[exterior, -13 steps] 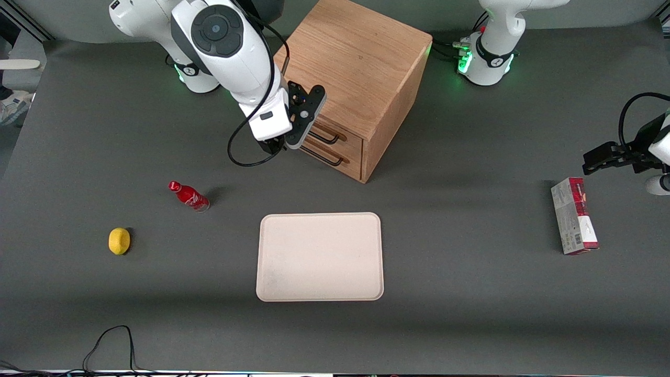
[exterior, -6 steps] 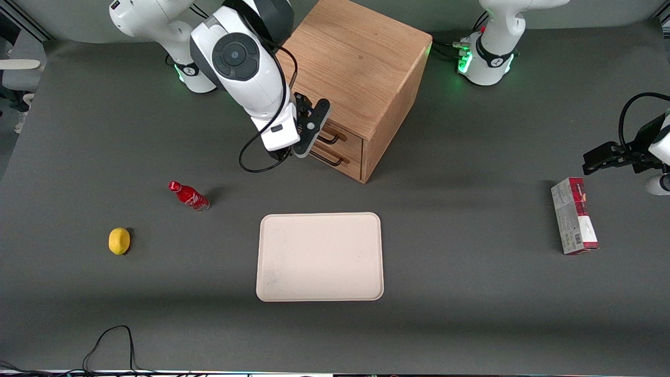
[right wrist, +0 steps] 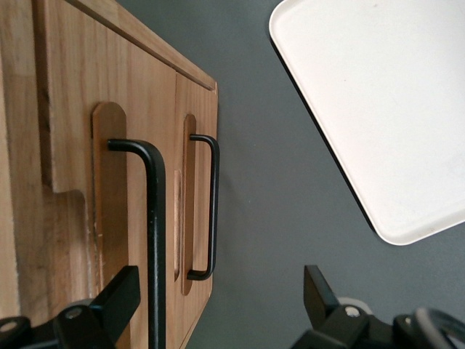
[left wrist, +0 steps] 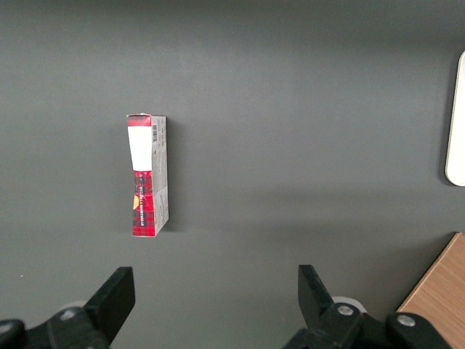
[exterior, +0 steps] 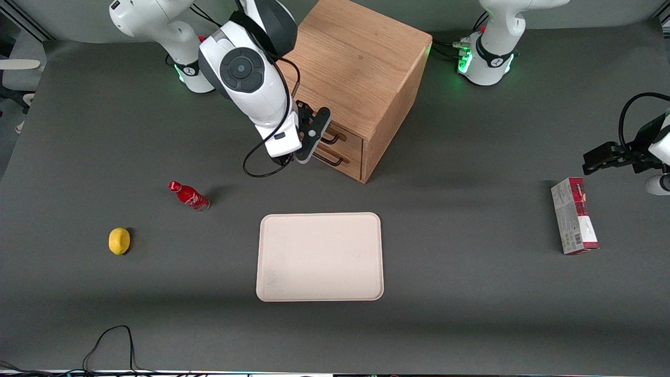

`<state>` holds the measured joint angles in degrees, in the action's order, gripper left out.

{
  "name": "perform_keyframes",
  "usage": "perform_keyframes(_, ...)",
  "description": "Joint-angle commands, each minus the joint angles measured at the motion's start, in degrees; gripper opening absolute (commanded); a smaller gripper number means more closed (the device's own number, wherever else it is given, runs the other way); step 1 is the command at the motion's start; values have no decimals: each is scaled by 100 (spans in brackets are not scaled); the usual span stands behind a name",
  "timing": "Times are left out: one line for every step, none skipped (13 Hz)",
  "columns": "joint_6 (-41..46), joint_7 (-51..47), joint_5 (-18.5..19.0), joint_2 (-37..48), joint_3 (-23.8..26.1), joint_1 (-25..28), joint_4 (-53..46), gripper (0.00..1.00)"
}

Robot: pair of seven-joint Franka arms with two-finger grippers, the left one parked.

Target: Open upper drawer

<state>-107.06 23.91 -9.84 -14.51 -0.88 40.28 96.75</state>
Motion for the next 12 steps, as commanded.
perform_keyframes(-183, 140, -97, 10, -27, 77, 133, 100)
perform_keyframes(-210, 149, -88, -8, -27, 77, 168, 100)
perform_keyframes(-280, 193, -88, -17, -27, 77, 212, 100)
perform_keyframes(-315, 219, -88, -8, -27, 77, 256, 100)
perform_keyframes(-307, 228, -88, -17, -27, 77, 257, 100)
perform_keyframes(-316, 228, -88, -43, -27, 77, 265, 100)
perform_keyframes(-359, 254, -88, -86, -27, 77, 265, 100)
perform_keyframes(-386, 255, -88, -113, -27, 77, 265, 100)
perform_keyframes(-403, 255, -71, -157, -35, 77, 274, 100)
perform_keyframes(-456, 255, -62, -175, -36, 59, 274, 100)
perform_keyframes(-474, 255, -62, -227, -36, 33, 274, 100)
perform_keyframes(-483, 255, -62, -262, -36, 24, 274, 100)
